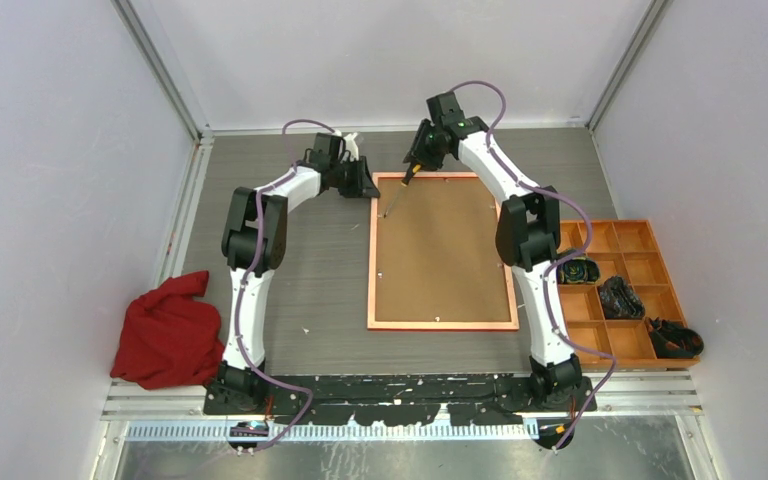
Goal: Take the photo out of the frame
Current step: Release the photo frame item from the photo frame.
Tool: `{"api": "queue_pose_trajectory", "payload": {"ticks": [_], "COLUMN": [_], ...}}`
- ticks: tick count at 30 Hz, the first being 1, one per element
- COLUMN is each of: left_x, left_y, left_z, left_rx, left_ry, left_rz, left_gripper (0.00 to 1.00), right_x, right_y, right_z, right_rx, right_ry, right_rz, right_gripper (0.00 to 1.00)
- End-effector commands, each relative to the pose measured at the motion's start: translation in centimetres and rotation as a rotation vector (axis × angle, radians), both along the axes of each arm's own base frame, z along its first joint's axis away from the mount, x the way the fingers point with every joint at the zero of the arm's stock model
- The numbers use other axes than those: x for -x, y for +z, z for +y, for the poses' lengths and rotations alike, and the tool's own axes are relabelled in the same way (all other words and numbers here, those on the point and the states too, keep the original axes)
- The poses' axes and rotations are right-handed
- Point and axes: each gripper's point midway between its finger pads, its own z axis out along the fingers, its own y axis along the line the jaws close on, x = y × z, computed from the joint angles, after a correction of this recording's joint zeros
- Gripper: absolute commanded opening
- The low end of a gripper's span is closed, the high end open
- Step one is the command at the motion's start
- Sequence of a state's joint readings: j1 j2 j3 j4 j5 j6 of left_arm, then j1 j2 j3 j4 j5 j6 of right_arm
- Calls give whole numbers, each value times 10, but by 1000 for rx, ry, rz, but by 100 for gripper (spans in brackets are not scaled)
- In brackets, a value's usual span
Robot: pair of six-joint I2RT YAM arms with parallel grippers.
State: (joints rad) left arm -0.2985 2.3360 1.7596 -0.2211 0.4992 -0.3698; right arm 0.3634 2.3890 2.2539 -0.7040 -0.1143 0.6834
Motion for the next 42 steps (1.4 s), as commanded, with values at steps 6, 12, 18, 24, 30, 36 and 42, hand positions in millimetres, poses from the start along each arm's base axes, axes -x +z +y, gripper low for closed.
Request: {"api": "queue_pose_trajectory", "payload": {"ticks": [6, 12, 18, 24, 30, 36, 42], "left_x": [44, 44, 44, 44, 45, 46, 45], "left_y": [-82, -83, -83, -83, -84, -84, -84], "left_z": [19, 18, 18, 17, 16, 15, 15], "left_rx": [-128, -127, -126, -125, -129, -139, -140], "left_ry": [-12, -12, -12, -12, -16, -22, -22], "left_rz": [220, 220, 222, 225, 226, 222, 220], "left_gripper": [0, 0, 0, 0, 0, 0, 0], "right_x": [-20, -23, -22, -17, -8, 3, 6], "right_y": [47, 43, 27, 15, 7, 5, 11], "right_z": [5, 9, 16, 25, 36, 51, 40], "right_rx": [-57, -79, -96, -127, -166, -178, -74], "right_ry": [-52, -50, -31, 1, 18, 59, 78], "right_rz": [-102, -99, -66, -27, 24, 46, 2], "right_gripper": [1, 1, 1, 1, 1, 1, 1]}}
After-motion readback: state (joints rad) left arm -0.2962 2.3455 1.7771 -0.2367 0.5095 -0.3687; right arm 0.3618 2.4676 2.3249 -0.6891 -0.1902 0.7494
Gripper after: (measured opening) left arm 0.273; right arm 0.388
